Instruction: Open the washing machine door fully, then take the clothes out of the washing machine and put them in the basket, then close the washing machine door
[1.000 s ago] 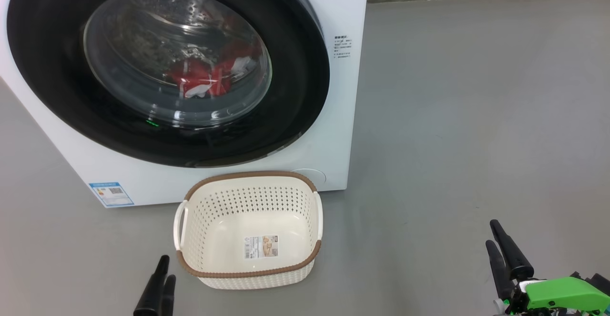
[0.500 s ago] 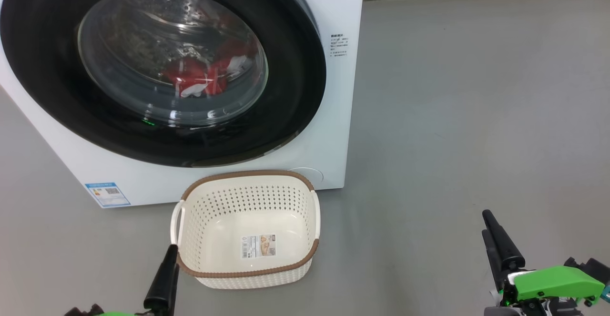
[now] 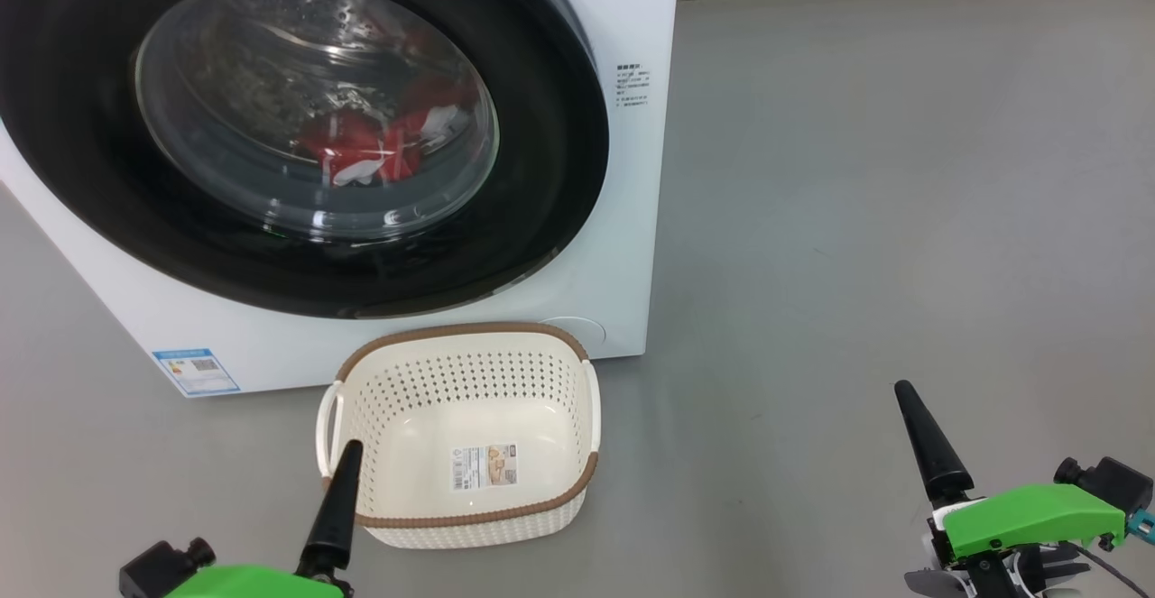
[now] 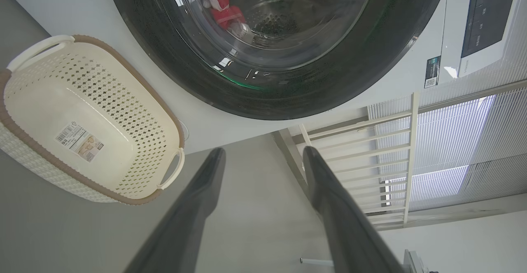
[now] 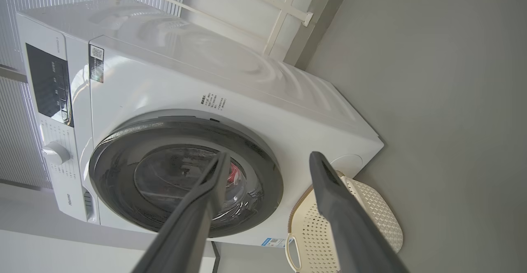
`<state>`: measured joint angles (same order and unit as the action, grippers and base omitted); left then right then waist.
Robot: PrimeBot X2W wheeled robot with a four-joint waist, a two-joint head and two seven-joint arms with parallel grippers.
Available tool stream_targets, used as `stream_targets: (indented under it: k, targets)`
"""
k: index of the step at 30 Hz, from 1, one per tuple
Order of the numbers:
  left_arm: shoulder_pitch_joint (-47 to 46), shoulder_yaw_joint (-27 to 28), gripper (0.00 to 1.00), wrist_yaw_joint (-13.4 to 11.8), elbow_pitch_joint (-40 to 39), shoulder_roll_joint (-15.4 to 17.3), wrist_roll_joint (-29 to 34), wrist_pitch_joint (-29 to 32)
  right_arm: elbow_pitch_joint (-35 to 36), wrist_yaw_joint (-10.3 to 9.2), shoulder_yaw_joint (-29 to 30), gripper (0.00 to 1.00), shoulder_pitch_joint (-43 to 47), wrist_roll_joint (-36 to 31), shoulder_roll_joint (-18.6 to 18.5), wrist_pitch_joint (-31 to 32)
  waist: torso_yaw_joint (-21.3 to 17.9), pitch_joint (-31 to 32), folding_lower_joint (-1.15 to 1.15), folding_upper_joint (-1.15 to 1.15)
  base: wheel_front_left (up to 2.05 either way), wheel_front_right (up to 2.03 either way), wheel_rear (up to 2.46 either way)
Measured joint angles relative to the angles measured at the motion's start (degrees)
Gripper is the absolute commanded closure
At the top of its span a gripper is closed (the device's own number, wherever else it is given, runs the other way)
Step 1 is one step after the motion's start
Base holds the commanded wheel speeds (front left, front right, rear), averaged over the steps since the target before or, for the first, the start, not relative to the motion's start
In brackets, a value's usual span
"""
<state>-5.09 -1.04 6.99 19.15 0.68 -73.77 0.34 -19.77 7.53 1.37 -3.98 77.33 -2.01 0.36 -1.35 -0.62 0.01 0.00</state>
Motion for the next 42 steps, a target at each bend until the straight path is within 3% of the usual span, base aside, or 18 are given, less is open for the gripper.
stream_targets:
  k: [26, 42]
  targets:
    - [-2.3, -4.4, 0.0, -3.0, -1.7, 0.4, 22.8, -4.5, -0.4, 0.0, -2.4, 0.0, -2.9, -23.2, -0.8, -4.5, -1.0, -0.2, -0.01, 0.0, 0.0, 0.0, 0.0]
    - [-3.4, -5.7, 0.0, -5.0, -3.9, 0.5, 33.5, -7.1, 0.0, 0.0, -4.2, 0.0, -3.6, -35.1, -0.8, -7.0, -1.6, 0.1, -0.01, 0.0, 0.0, 0.0, 0.0]
